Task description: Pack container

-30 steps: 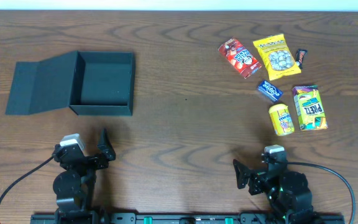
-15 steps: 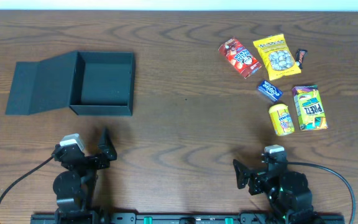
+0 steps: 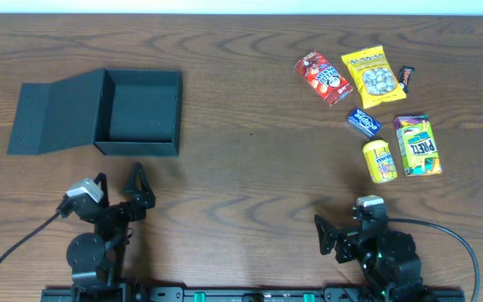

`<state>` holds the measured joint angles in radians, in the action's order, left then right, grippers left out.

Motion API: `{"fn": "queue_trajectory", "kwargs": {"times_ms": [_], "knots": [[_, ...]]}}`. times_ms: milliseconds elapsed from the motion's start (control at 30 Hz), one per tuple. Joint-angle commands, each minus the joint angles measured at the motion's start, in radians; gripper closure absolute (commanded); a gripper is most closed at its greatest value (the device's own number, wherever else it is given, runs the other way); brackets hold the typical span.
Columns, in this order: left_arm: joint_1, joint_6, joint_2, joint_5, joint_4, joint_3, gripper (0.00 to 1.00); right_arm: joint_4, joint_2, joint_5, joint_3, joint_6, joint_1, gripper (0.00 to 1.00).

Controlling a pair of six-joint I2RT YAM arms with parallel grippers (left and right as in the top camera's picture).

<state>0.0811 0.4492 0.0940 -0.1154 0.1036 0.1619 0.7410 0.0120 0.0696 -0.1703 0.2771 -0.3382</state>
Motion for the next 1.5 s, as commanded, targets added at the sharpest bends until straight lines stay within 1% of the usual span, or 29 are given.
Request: {"fn": "queue_trajectory", "kwargs": {"times_ms": [0, 167, 367, 567, 667, 767, 833, 933, 1033, 1100, 1233, 1467], "knots": [[-0.005, -0.013, 0.111, 0.074, -0.014, 0.116, 0.04, -0.001, -0.006, -0.013, 0.010, -0.013, -0.009, 0.01], [-0.005, -0.112, 0.392, 0.074, -0.027, 0.271, 0.05, -0.001, -0.006, -0.014, 0.010, -0.013, -0.009, 0.01], [-0.005, -0.230, 0.797, 0.035, -0.016, 0.523, 0.05, -0.001, -0.006, -0.013, 0.010, -0.013, -0.009, 0.01], [-0.005, -0.306, 1.159, -0.013, 0.116, 0.821, 0.05, -0.001, -0.006, -0.013, 0.010, -0.013, -0.009, 0.01], [-0.019, -0.355, 1.294, -0.012, 0.189, 0.940, 0.05, -0.001, -0.006, -0.013, 0.010, -0.013, -0.009, 0.01], [-0.050, -0.429, 1.387, -0.008, 0.228, 1.006, 0.05, -0.001, -0.006, -0.013, 0.010, -0.013, -0.009, 0.01], [-0.072, -0.457, 1.442, -0.008, 0.238, 1.029, 0.05, -0.001, -0.006, -0.013, 0.010, -0.013, -0.009, 0.01], [-0.103, -0.457, 1.511, -0.031, 0.237, 1.032, 0.05, -0.001, -0.006, -0.013, 0.010, -0.013, -0.009, 0.01], [-0.124, -0.457, 1.571, -0.122, 0.235, 1.032, 0.05, -0.001, -0.006, -0.013, 0.010, -0.013, -0.009, 0.01], [-0.129, -0.452, 1.609, -0.148, 0.232, 1.032, 0.05, -0.001, -0.006, -0.014, 0.010, -0.013, -0.009, 0.01], [-0.128, -0.345, 1.668, -0.148, 0.232, 1.032, 0.05, -0.001, -0.006, -0.013, 0.010, -0.013, -0.009, 0.01], [-0.128, -0.250, 1.751, -0.148, 0.232, 1.032, 0.04, -0.001, -0.006, -0.013, 0.010, -0.013, -0.009, 0.01]]}}
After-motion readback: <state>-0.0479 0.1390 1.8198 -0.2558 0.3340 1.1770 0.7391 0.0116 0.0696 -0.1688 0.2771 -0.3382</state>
